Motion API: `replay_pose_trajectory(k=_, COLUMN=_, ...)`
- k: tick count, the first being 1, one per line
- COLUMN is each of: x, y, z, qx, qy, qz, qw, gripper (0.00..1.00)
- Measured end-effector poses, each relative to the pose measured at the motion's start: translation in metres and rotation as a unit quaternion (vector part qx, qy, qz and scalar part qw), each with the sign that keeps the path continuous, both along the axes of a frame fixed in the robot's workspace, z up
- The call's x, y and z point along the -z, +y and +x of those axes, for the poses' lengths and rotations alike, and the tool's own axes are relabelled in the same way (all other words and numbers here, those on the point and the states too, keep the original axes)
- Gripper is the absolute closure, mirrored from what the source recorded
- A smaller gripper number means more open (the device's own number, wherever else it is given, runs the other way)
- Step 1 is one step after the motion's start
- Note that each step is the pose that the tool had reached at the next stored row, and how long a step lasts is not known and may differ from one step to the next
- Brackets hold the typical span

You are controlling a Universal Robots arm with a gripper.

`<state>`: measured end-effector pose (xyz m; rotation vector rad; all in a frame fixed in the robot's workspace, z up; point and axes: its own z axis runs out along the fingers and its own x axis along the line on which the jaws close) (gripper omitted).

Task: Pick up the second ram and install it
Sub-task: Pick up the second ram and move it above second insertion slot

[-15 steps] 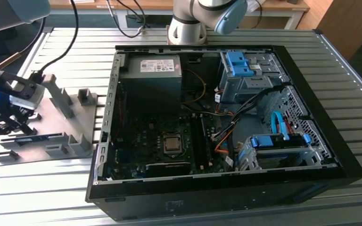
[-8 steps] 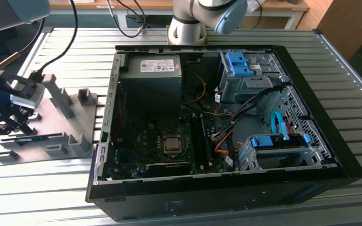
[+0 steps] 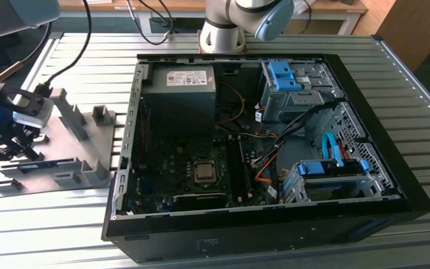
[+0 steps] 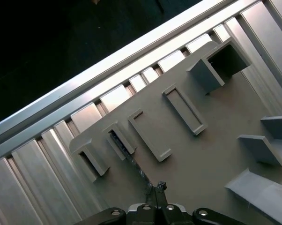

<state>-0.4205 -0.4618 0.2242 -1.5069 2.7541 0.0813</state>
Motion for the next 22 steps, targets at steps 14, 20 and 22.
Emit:
replay_pose_trajectory(k=14, x=0.0002, y=0.0000, z=-0.0005, qx=-0.094, qy=0.0000, qz=-0.0005, qw=0.9956, gripper=0.90)
replay_pose_trajectory(k=20, x=0.0002, y=0.0000, z=-0.0006, qx=-0.146, qy=0.0000, qz=-0.0008, qw=0.9892, gripper=0.90)
replay_pose_trajectory(k=22, x=0.0003, y=0.0000, z=-0.0005, qx=-0.163, qy=0.0000, qz=-0.0008, qw=0.9867, gripper=0.90)
